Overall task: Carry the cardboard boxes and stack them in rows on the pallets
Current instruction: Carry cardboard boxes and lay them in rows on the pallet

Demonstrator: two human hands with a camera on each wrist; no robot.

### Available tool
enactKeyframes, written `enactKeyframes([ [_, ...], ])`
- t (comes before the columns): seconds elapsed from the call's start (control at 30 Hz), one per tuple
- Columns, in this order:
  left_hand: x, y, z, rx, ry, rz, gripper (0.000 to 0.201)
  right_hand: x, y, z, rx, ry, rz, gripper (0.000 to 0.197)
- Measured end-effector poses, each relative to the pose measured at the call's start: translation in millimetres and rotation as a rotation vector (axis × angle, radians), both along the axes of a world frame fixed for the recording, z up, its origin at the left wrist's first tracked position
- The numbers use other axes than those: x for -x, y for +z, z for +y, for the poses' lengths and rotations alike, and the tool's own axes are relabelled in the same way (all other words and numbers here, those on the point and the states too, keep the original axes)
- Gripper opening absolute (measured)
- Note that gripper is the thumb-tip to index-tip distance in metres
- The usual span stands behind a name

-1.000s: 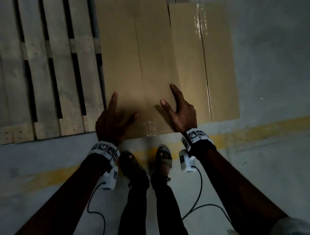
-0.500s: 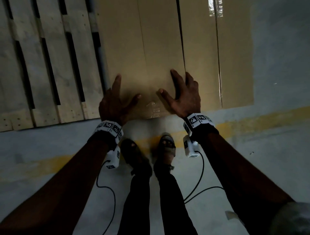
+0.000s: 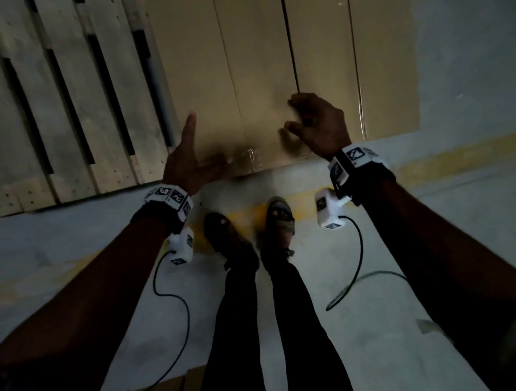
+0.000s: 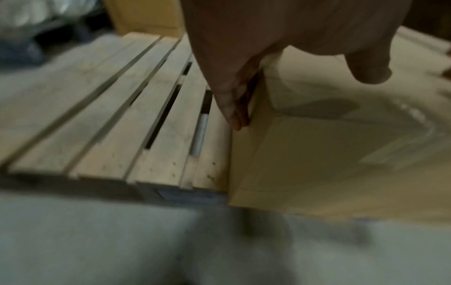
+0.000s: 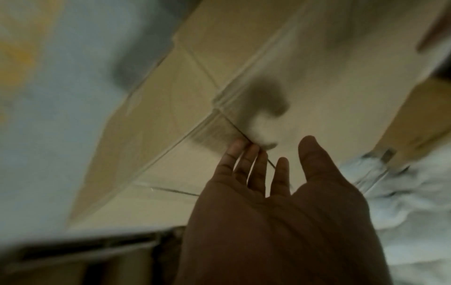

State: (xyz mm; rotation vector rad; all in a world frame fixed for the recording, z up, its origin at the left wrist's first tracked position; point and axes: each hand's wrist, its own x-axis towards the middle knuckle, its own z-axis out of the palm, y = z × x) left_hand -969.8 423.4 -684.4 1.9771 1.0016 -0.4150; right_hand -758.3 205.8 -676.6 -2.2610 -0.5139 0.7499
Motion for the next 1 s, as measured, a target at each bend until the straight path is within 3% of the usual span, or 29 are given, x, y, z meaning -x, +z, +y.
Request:
enactKeyframes([
  [0.1,-6.0,-2.4,-8.6,-0.012,0.107,-0.016,0.113,-8.3,-3.3,7.2,-0.117,-0.215,0.212,0.056],
  [0.2,-6.9,-7.4,-13.0,-0.011,0.166,-0.043,0.115,-21.2,-7.5,12.0,-0.112,-0.275,0.251,0.047],
  [0.47,-10.6,-6.2,-14.8,0.019,0.189,-0.064,0.103,-31.0,-14.2,4.1,-0.146,-0.224,0.291,0.043],
  [0.67,-12.4,-7.5,-14.9,-0.019,0.119,-0.097,0.115,-21.0,-2.8,-3.4,-0.164,-0.145,0.260,0.054],
  [0.73,-12.2,-4.9,-20.3,-0.089,0.069,-0.069,0.119,-14.2,2.3,-12.2,-0.153,-0.148,0.145,0.050],
  [0.87,-21.9,0.6,-36.2,-0.527,-0.261,-0.101,0.109,-6.2,0.8,-52.0,-0.172,-0.367,-0.081,0.044],
  [1.0,-60.5,11.5,-73.9,-0.542,-0.557,-0.168,0.099,-12.5,4.6,-103.5,-0.034,-0.645,-0.257,0.052],
])
